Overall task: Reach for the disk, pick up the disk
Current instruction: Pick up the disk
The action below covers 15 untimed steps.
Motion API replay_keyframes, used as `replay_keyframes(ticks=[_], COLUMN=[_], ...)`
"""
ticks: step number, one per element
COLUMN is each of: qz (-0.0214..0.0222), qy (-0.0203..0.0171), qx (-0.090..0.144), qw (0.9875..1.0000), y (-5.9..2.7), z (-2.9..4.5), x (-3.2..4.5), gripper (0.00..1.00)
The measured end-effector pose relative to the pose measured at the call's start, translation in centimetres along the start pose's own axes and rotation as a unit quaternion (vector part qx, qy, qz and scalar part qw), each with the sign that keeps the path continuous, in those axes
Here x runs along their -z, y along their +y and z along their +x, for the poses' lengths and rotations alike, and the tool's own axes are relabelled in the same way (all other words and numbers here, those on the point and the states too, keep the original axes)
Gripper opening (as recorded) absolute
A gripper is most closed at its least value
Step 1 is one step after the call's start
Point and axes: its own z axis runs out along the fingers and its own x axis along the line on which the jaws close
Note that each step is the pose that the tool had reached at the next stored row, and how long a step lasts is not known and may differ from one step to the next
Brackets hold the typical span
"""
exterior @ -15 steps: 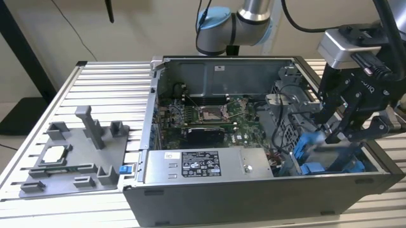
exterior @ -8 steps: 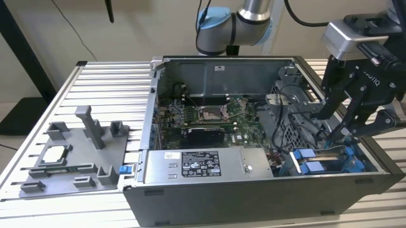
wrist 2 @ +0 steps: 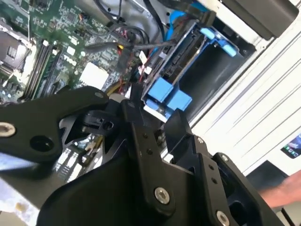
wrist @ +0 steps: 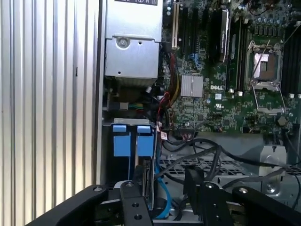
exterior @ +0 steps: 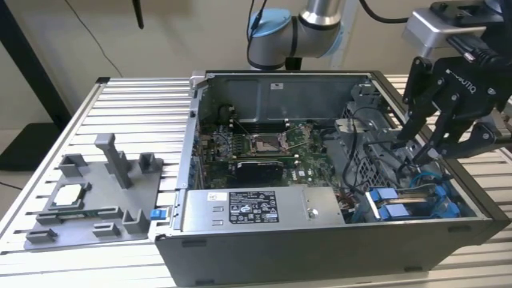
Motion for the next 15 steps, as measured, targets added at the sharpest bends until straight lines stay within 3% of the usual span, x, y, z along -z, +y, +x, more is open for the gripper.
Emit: replay_keyframes(ticks=[6,9,12,15], qz=[0.0076,0.0103,0.0129,0.0167], qy=[-0.0036,-0.0088,-0.0173,-0.0199], qx=[0.016,0.025,0.031,0.035], qw=[0.9998,0.9996,0.9993,0.9991], y=[0.07,0.1,0.12,0.12], z=[-0.49,-0.59,-0.74,-1.08], x=[-0.54,-0.7,-0.87,-1.11], gripper=[1.0,1.0,1.0,1.0])
